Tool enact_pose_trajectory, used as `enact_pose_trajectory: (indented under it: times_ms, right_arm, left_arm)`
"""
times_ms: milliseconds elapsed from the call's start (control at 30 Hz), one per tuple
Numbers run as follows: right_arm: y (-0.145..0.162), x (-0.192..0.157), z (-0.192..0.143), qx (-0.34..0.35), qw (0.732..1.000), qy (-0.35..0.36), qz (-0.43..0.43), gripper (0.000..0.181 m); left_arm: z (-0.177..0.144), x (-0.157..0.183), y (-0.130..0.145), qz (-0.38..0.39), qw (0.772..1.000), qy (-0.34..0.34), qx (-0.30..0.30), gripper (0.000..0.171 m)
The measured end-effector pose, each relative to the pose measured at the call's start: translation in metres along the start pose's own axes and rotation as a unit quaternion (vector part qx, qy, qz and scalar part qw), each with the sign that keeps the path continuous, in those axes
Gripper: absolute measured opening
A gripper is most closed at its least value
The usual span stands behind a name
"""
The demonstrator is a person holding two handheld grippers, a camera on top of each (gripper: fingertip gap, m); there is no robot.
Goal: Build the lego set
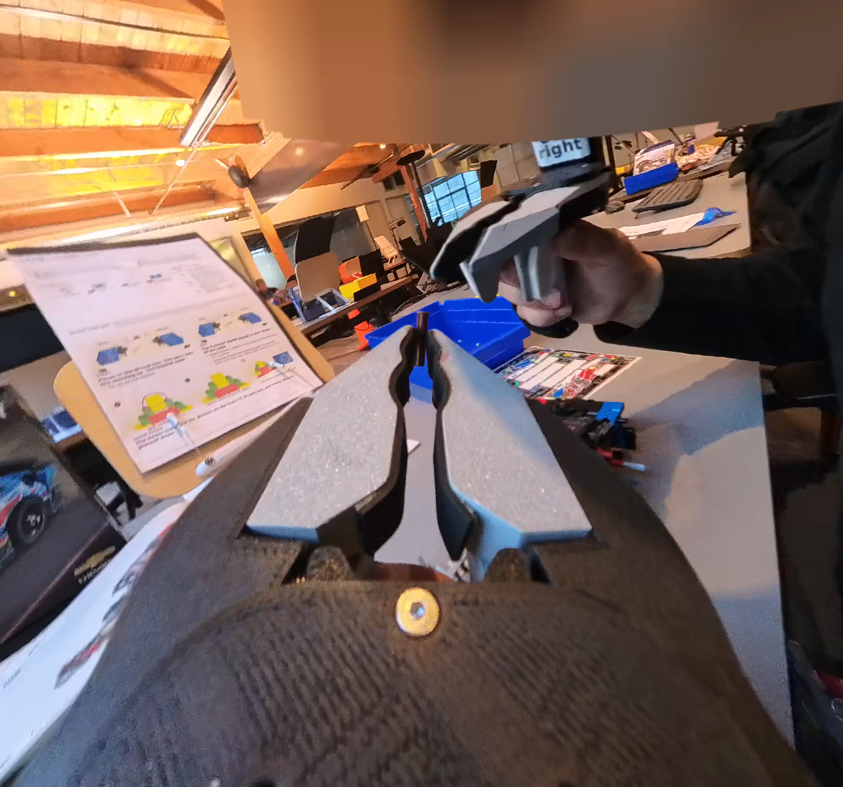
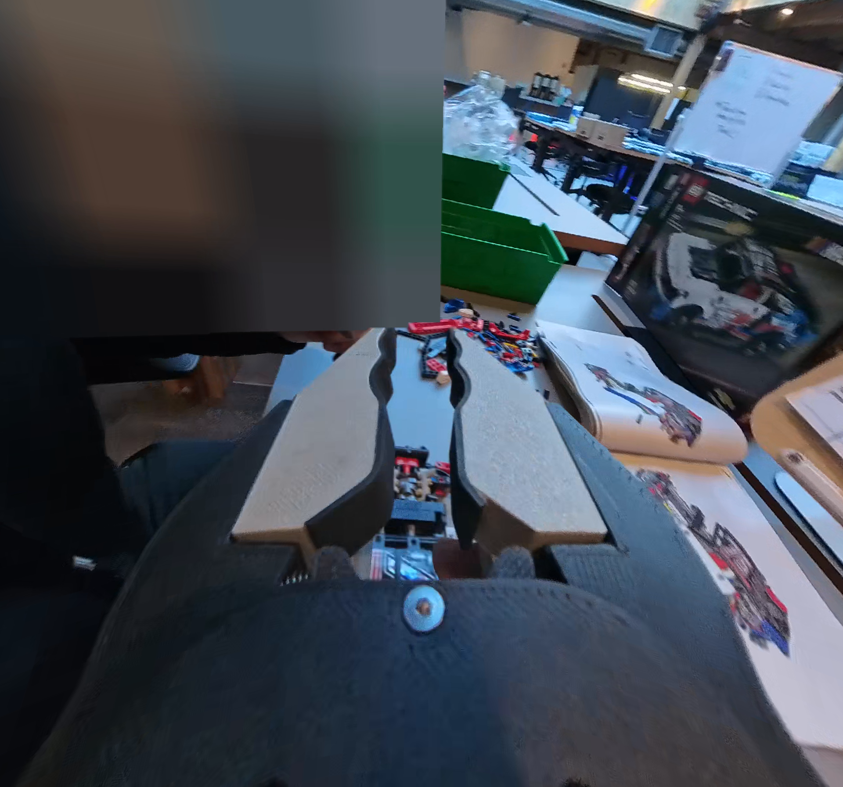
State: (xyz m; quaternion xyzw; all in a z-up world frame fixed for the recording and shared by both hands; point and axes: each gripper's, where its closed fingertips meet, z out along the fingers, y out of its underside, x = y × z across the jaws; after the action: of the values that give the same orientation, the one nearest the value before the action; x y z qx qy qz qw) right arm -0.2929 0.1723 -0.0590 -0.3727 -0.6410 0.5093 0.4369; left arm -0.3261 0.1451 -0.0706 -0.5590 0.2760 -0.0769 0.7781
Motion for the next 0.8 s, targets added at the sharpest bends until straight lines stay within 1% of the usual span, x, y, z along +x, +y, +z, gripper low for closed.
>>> enact_pose_trajectory:
  times_ms: [133, 233, 367, 533, 800]
  right_arm:
    - [-0.005, -0.030, 0.010, -0.014, 0.999, -0.024, -0.040, 0.020]
    - [-0.004, -0.038, 0.012, -0.029, 0.998, -0.017, -0.060, 0.020]
    - [-0.007, -0.038, 0.012, -0.030, 0.998, -0.003, -0.059, 0.017]
    - [-0.010, -0.037, 0.009, -0.022, 0.998, 0.004, -0.058, 0.009]
    - [-0.008, -0.039, 0.011, -0.029, 0.997, 0.009, -0.064, 0.007]
  left_arm:
    - [0.009, 0.018, -0.011, 0.035, 0.999, 0.015, 0.015, 0.001]
    - [0.014, 0.025, -0.014, 0.041, 0.999, 0.023, 0.020, 0.001]
    - [0.019, 0.030, -0.018, 0.028, 0.999, 0.031, 0.031, 0.001]
    - [0.022, 0.036, -0.018, 0.023, 0.998, 0.038, 0.033, 0.001]
    - [0.023, 0.036, -0.021, -0.006, 0.998, 0.034, 0.044, 0.001]
